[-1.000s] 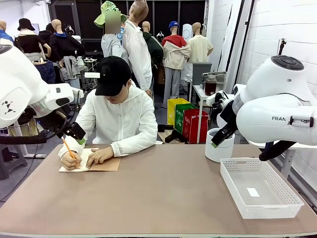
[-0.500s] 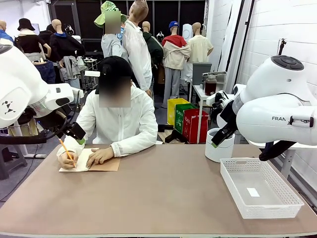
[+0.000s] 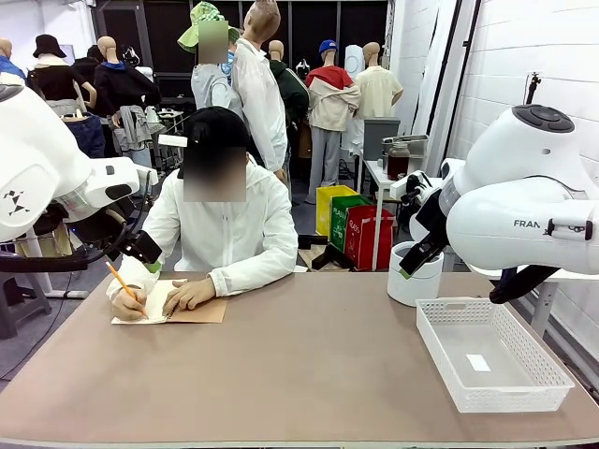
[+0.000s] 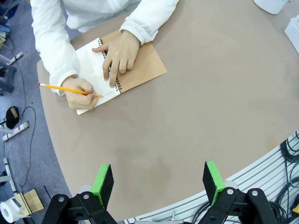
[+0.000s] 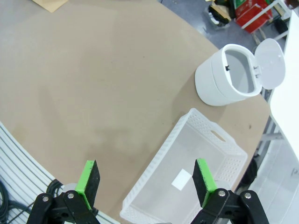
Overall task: Sort the paper based on its condition.
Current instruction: If a person hands you a paper, place it in the Organizing basket , and if it's crumpled, put it in the Trash can.
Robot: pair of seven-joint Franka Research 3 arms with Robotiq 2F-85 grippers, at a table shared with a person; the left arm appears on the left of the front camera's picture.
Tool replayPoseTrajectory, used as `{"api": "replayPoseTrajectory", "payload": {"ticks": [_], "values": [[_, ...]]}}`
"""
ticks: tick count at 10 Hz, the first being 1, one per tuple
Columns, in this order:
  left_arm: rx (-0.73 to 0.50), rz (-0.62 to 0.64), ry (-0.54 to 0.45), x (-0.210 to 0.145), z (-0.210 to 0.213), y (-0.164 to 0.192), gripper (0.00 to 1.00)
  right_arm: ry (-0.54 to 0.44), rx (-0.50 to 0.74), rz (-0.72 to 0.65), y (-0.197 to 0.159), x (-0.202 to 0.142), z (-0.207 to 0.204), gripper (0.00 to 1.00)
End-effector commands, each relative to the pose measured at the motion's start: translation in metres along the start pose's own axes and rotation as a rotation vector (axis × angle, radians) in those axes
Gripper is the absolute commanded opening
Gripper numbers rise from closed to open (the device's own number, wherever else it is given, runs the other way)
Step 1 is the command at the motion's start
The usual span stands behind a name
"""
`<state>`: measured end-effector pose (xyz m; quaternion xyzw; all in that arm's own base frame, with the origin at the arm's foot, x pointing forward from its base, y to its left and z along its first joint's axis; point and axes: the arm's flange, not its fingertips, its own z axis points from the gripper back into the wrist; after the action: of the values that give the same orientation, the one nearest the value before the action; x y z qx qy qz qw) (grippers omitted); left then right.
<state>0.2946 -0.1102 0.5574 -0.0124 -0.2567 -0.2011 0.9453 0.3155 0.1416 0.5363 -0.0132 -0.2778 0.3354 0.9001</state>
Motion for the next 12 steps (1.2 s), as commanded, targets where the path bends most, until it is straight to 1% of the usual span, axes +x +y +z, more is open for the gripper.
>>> {"api": "replayPoseTrajectory", "payload": {"ticks": [1, 12], "values": [[0.0, -0.001, -0.002, 0.0001, 0.0006, -0.0003, 1.0, 0.0, -0.001, 0.0, -0.0002, 0.0, -0.0001, 1.0], [0.0, -0.001, -0.002, 0.0001, 0.0006, -0.0003, 1.0, 0.0, -0.001, 0.0, -0.0002, 0.0, -0.0001, 1.0]]}}
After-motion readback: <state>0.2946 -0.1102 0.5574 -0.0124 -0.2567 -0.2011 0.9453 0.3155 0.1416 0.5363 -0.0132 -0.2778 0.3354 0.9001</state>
